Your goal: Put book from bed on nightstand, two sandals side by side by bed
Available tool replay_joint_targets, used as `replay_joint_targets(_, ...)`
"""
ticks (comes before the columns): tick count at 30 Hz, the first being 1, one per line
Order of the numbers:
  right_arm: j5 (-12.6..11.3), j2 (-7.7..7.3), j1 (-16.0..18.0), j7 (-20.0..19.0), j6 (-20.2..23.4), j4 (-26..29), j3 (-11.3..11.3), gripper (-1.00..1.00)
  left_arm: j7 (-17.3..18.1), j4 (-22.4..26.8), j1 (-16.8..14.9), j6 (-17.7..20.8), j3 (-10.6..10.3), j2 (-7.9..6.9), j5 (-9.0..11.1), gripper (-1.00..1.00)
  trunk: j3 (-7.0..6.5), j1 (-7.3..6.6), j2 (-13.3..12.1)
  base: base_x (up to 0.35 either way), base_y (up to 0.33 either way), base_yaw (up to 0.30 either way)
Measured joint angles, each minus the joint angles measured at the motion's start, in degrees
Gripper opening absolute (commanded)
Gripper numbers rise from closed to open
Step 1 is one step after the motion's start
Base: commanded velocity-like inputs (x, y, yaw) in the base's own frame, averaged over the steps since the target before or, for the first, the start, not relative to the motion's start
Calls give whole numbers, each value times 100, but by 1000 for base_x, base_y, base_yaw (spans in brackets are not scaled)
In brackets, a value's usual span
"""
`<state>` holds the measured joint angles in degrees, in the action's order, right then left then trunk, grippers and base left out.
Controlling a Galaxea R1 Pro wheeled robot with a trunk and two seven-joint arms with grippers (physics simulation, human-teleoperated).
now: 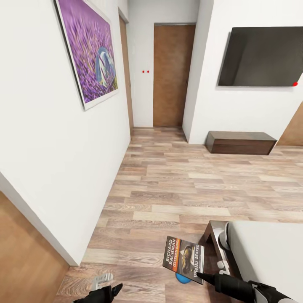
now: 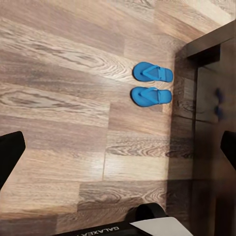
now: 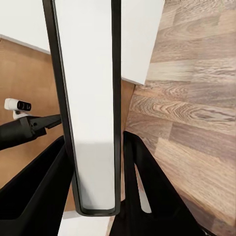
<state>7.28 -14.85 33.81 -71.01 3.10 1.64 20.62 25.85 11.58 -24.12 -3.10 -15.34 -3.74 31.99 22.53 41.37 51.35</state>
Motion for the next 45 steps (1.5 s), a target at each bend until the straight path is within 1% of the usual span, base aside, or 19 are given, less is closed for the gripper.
replay_joint_targets(45, 0, 0, 0, 0, 0, 1, -3, -100, 0, 1, 0, 0, 0, 0, 0, 100, -419, 0, 0, 0, 0, 0)
